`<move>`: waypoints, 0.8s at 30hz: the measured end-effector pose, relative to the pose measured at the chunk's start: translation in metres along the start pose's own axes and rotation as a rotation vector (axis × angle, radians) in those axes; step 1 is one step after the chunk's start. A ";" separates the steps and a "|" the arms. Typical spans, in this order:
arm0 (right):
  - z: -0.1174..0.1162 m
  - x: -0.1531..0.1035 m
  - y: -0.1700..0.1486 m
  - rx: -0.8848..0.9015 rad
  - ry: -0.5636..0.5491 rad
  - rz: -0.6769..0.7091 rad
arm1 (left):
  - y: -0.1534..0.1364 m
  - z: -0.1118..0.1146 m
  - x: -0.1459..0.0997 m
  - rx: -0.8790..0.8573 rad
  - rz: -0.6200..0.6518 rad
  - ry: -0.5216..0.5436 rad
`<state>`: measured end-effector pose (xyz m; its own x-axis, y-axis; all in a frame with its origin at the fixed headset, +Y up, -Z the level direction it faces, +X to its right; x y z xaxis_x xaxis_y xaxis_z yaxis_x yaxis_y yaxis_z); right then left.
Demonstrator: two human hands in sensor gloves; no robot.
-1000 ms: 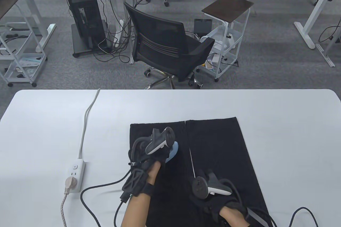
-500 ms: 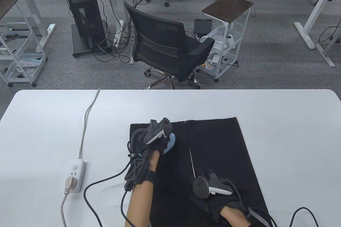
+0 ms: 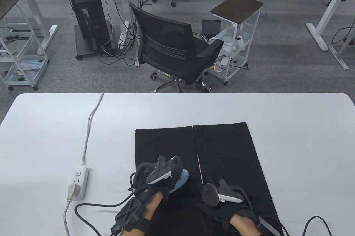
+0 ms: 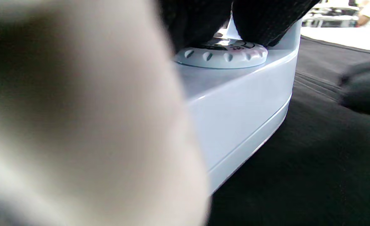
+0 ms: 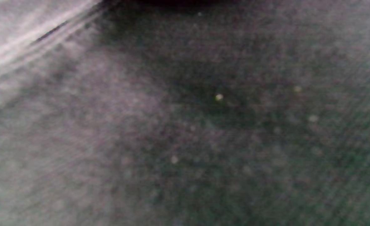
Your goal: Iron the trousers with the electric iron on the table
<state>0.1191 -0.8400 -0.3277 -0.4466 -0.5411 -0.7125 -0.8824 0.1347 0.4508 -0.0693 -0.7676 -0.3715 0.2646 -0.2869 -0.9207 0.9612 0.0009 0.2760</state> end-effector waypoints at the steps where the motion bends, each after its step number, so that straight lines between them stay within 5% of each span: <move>1: 0.000 -0.001 0.000 -0.002 0.000 -0.001 | 0.004 0.002 -0.007 0.008 0.031 0.000; 11: 0.028 -0.025 -0.027 0.055 -0.224 -0.013 | 0.024 0.008 -0.036 0.034 0.024 0.005; 13: 0.037 -0.034 -0.045 0.036 -0.254 -0.064 | 0.026 -0.003 -0.029 0.011 0.037 -0.043; 16: 0.042 -0.049 -0.076 0.053 -0.284 -0.126 | 0.039 -0.028 -0.023 -0.048 0.073 0.031; 24: 0.027 -0.094 -0.174 0.154 -0.278 -0.368 | 0.147 -0.068 -0.009 -0.020 0.270 0.104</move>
<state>0.3108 -0.7904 -0.3534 -0.1054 -0.3363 -0.9358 -0.9914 0.1085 0.0727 0.0750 -0.7000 -0.3414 0.5168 -0.1738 -0.8383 0.8559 0.0832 0.5104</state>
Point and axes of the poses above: the tracker on the back of each hand, its own y axis roughly to the thumb side, its own x axis roughly from the wrist to the fingertips, z = x × y, the point moved 2 cm from there along x, roughly from the wrist to the fingertips, and after that the axes turned 1 degree about z, right-handed, at the moved point
